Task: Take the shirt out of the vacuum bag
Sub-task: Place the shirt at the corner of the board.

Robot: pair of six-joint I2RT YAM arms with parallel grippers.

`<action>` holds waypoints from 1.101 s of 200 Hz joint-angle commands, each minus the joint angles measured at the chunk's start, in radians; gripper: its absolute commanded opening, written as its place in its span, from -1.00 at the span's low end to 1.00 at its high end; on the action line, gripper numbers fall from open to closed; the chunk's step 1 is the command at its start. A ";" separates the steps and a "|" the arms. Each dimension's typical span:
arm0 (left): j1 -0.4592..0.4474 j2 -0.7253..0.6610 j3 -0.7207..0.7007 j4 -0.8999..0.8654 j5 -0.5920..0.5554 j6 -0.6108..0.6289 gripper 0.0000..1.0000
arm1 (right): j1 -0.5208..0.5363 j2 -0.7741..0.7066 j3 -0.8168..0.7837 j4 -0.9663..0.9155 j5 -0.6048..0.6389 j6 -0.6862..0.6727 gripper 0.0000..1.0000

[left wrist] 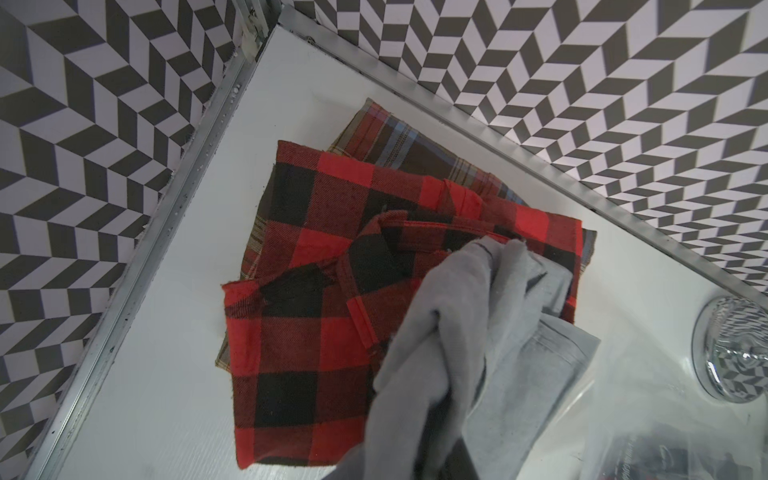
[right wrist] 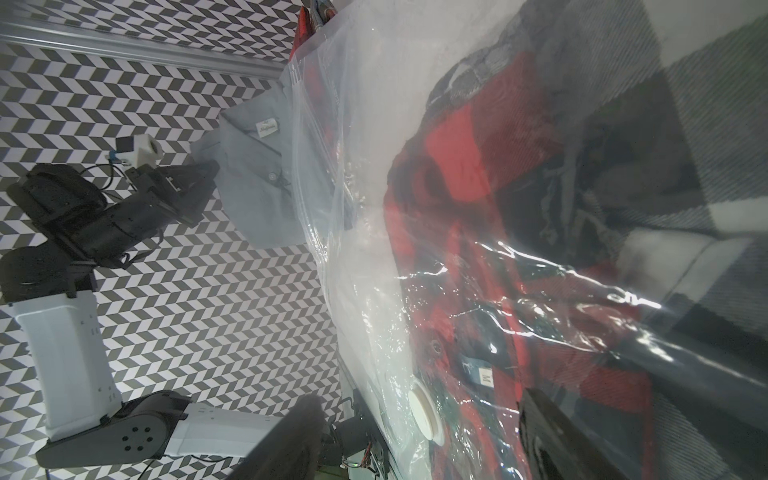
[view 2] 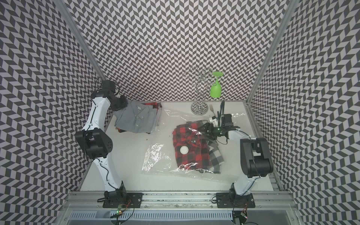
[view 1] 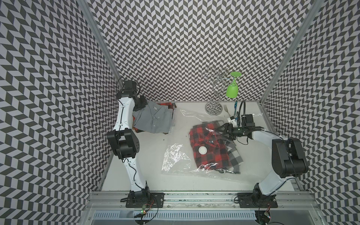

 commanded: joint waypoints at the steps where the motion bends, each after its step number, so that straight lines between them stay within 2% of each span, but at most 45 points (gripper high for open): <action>1: 0.014 0.037 0.044 0.017 -0.037 0.008 -1.00 | 0.006 -0.009 0.000 0.015 0.006 -0.005 0.52; 7: 0.018 0.047 0.044 0.019 -0.050 0.010 -1.00 | 0.006 -0.012 0.002 0.007 0.009 -0.009 0.52; 13: 0.024 0.058 0.045 0.022 -0.054 0.013 -0.86 | 0.006 -0.014 0.003 -0.002 0.013 -0.016 0.52; 21: 0.034 0.073 0.046 0.025 -0.056 0.013 -0.54 | 0.007 -0.017 0.004 -0.015 0.020 -0.025 0.52; 28: 0.040 0.081 0.046 0.029 -0.061 0.014 -0.19 | 0.006 -0.018 0.003 -0.023 0.026 -0.027 0.52; 42: 0.048 0.089 0.062 0.031 -0.088 0.010 0.28 | 0.007 -0.021 0.000 -0.032 0.032 -0.032 0.52; 43: 0.048 0.090 0.064 0.032 -0.090 0.010 0.38 | 0.006 -0.021 0.000 -0.033 0.032 -0.032 0.52; 45: 0.049 0.091 0.066 0.033 -0.092 0.010 0.68 | 0.006 -0.022 0.000 -0.033 0.033 -0.031 0.52; 47: 0.049 0.092 0.069 0.034 -0.096 0.009 0.88 | 0.007 -0.023 0.000 -0.033 0.033 -0.031 0.52; 50: 0.051 0.092 0.074 0.034 -0.099 0.006 0.98 | 0.006 -0.024 -0.001 -0.032 0.035 -0.031 0.52; 72: 0.042 0.081 0.099 0.042 -0.082 -0.019 0.99 | 0.005 -0.029 0.000 -0.033 0.046 -0.026 0.52; 108: -0.010 0.022 0.092 0.040 -0.254 -0.001 0.99 | 0.007 -0.026 0.019 -0.037 0.059 -0.023 0.52; 134: -0.029 -0.047 0.064 0.047 -0.245 -0.018 0.99 | 0.008 -0.029 0.038 -0.062 0.072 -0.039 0.52; 148: -0.083 -0.122 -0.051 0.099 -0.233 -0.002 0.99 | 0.008 -0.032 0.038 -0.066 0.075 -0.041 0.52; 170: -0.152 -0.256 -0.282 0.155 -0.085 -0.027 0.99 | 0.009 -0.049 0.041 -0.072 0.081 -0.041 0.52; 186: -0.201 -0.383 -0.486 0.202 -0.032 -0.040 0.99 | 0.010 -0.062 0.048 -0.088 0.090 -0.053 0.52; 198: -0.207 -0.477 -0.653 0.255 0.058 -0.055 0.98 | 0.009 -0.072 0.046 -0.094 0.099 -0.062 0.52; 220: -0.205 -0.608 -0.899 0.304 0.138 -0.070 0.99 | 0.010 -0.082 0.042 -0.097 0.100 -0.063 0.52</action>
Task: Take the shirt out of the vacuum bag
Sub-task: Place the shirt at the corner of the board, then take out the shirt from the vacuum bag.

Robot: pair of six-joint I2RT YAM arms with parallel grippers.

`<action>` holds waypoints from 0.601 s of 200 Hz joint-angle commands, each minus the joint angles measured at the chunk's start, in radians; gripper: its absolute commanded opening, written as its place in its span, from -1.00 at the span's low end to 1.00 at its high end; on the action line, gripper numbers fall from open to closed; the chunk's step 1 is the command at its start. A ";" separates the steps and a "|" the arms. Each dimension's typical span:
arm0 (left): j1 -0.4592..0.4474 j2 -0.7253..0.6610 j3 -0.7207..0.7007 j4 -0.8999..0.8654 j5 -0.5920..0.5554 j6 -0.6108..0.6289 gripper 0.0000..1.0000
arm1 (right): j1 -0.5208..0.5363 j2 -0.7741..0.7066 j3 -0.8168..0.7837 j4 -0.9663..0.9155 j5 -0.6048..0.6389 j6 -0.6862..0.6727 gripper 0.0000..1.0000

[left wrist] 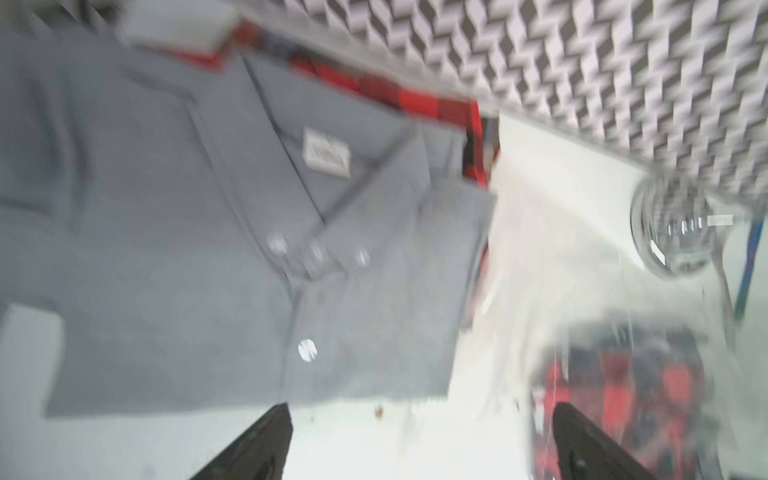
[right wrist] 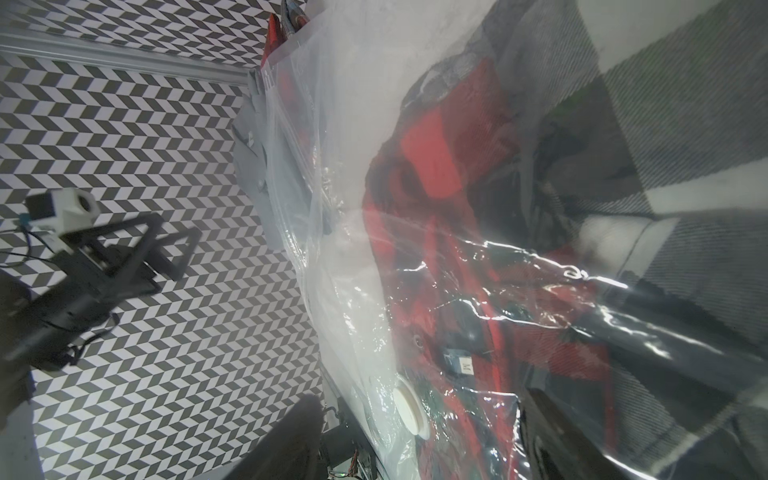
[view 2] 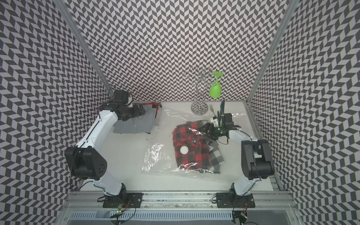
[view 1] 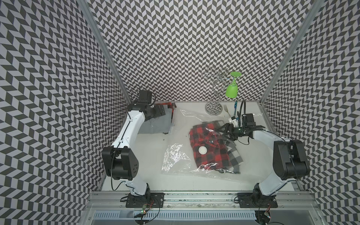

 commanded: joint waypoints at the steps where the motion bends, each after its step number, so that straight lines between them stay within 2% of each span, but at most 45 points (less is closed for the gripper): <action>1: 0.025 -0.099 -0.209 0.077 0.140 -0.027 0.99 | 0.008 -0.042 0.023 0.005 0.016 -0.027 0.52; 23: 0.028 -0.162 -0.380 0.089 0.195 -0.031 0.89 | 0.015 -0.058 0.016 0.004 0.018 -0.027 0.52; 40: 0.035 -0.184 -0.451 0.078 0.176 -0.052 0.80 | 0.024 -0.068 0.016 -0.007 0.018 -0.034 0.52; 49: 0.037 -0.186 -0.478 0.092 0.176 -0.060 0.67 | 0.029 -0.070 0.016 -0.012 0.023 -0.039 0.52; 79: 0.048 -0.155 -0.532 0.157 0.285 -0.060 -0.02 | 0.040 -0.068 0.004 -0.007 0.022 -0.037 0.52; 101: 0.045 -0.143 -0.544 0.188 0.313 -0.050 -0.19 | 0.044 -0.077 -0.015 0.015 0.025 -0.024 0.52; 120: 0.045 -0.131 -0.566 0.213 0.334 -0.041 -0.23 | 0.045 -0.079 -0.033 0.023 0.026 -0.022 0.52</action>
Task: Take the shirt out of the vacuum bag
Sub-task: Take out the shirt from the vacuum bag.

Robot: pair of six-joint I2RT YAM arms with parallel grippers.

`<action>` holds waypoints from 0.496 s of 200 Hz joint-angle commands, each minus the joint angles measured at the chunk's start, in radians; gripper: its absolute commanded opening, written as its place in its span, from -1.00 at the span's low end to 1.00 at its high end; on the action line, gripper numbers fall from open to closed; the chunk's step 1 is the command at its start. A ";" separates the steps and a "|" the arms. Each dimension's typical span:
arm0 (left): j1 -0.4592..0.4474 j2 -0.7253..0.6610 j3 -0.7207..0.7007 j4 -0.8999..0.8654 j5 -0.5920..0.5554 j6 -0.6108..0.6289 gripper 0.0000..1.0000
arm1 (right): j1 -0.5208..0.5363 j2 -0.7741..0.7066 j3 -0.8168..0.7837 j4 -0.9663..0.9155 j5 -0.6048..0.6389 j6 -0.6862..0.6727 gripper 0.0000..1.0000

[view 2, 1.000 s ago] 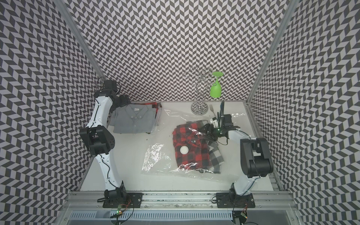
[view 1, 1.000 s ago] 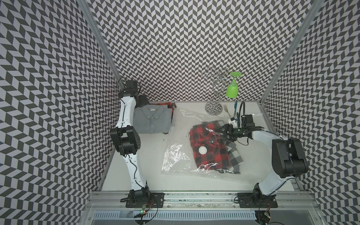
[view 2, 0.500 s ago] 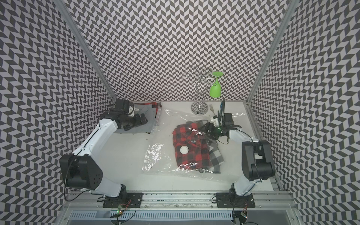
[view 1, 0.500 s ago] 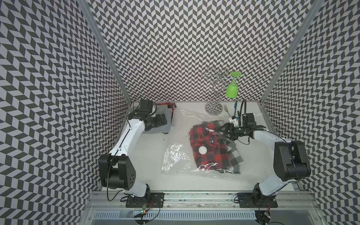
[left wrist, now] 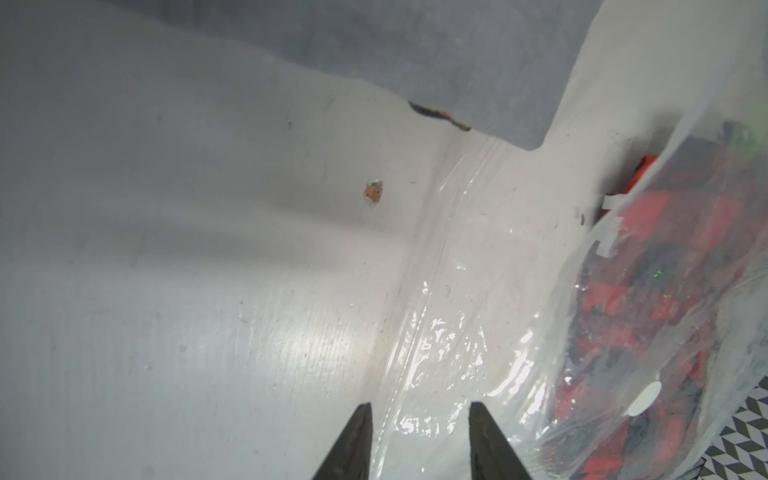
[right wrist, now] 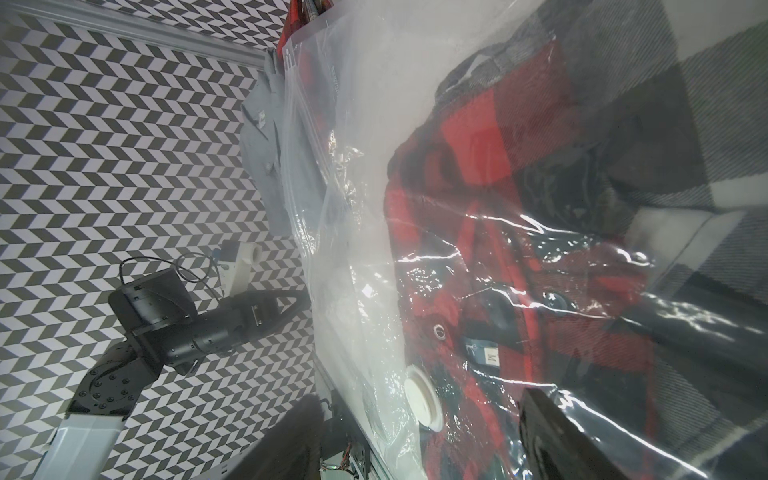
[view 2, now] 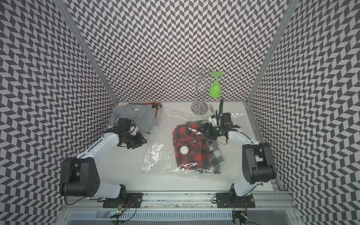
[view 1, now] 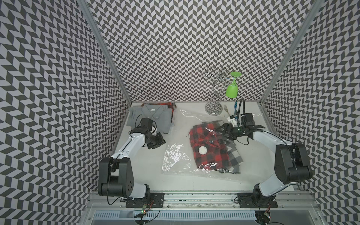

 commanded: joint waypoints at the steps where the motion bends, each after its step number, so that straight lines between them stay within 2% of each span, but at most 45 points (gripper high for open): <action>1: 0.004 0.016 -0.027 0.071 0.062 0.014 -0.23 | 0.008 -0.033 -0.030 0.030 0.011 -0.004 0.52; 73: 0.012 0.067 -0.072 0.106 0.031 0.040 -0.41 | 0.012 -0.049 -0.079 0.071 0.006 0.013 0.52; 99: 0.041 0.063 -0.072 0.102 -0.006 0.040 -0.61 | 0.015 -0.055 -0.084 0.073 0.009 0.016 0.52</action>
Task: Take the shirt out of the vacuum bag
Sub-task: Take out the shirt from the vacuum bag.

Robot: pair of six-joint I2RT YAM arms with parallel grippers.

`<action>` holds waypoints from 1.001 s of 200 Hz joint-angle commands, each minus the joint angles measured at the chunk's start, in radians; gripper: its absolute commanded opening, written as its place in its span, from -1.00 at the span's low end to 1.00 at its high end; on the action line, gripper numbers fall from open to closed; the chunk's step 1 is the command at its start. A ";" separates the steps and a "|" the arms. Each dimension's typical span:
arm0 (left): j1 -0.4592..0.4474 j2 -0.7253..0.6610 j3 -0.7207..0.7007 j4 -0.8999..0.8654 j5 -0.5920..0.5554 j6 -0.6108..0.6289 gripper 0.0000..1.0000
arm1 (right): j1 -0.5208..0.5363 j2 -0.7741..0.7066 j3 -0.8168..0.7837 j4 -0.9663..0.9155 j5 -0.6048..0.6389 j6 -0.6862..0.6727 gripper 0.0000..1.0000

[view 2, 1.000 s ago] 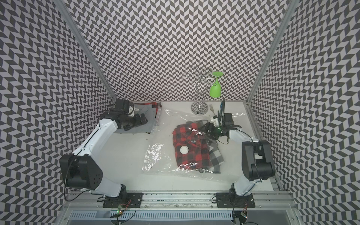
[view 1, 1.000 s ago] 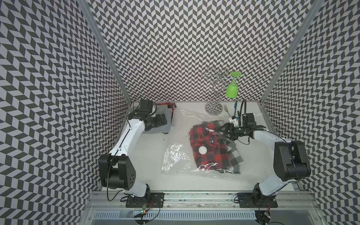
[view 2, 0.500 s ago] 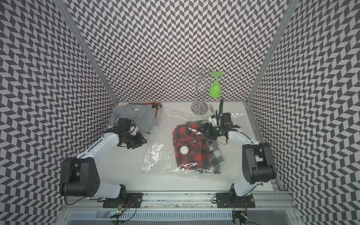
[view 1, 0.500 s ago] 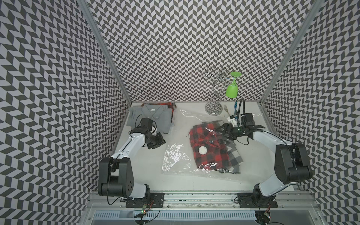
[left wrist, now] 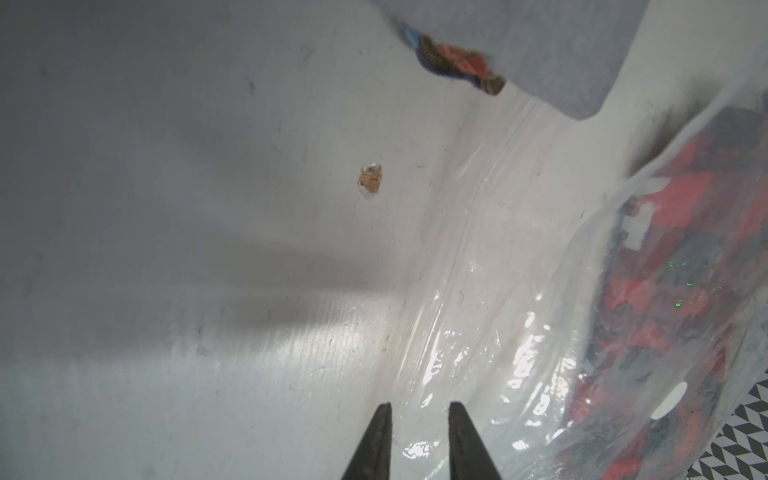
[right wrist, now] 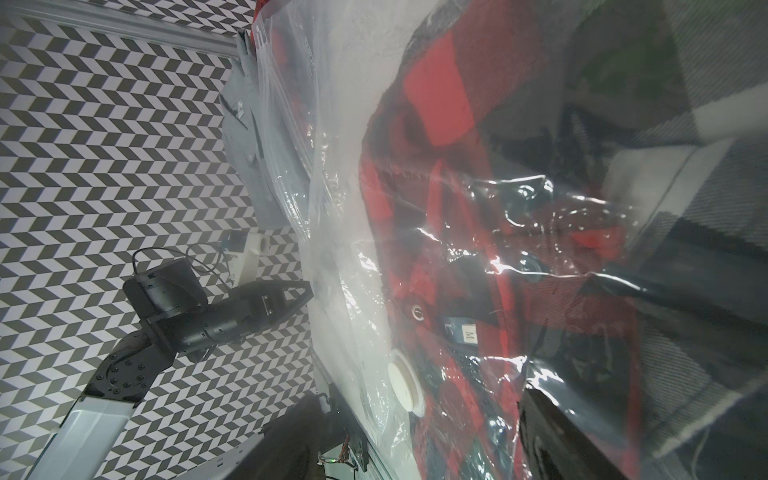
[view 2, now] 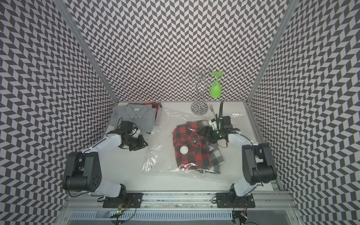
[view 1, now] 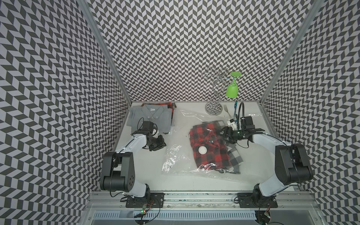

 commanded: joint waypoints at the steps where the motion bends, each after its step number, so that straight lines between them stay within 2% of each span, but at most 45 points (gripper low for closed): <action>1: 0.029 -0.003 -0.009 0.028 -0.030 0.016 -0.61 | 0.012 -0.041 -0.009 0.050 0.009 0.000 0.52; 22: 0.037 0.012 -0.002 0.036 -0.006 0.031 -0.73 | 0.013 -0.042 -0.018 0.058 0.007 0.005 0.52; 42: 0.038 0.017 -0.005 0.070 0.069 0.038 -0.83 | 0.016 -0.045 -0.023 0.060 0.011 0.007 0.52; 112: -0.020 0.016 -0.066 0.235 0.348 0.003 -0.82 | 0.021 -0.043 -0.046 0.073 0.018 0.009 0.52; 153: -0.062 0.025 -0.083 0.301 0.470 -0.001 -0.68 | 0.023 -0.043 -0.062 0.070 0.024 0.001 0.52; 178: -0.103 0.024 -0.083 0.316 0.507 -0.002 -0.50 | 0.023 -0.049 -0.066 0.059 0.032 -0.010 0.52; 189: -0.121 0.035 -0.083 0.323 0.505 -0.001 -0.35 | 0.023 -0.051 -0.069 0.059 0.029 -0.015 0.52; 200: -0.138 0.051 -0.090 0.350 0.516 -0.046 -0.26 | 0.023 -0.049 -0.068 0.053 0.026 -0.025 0.52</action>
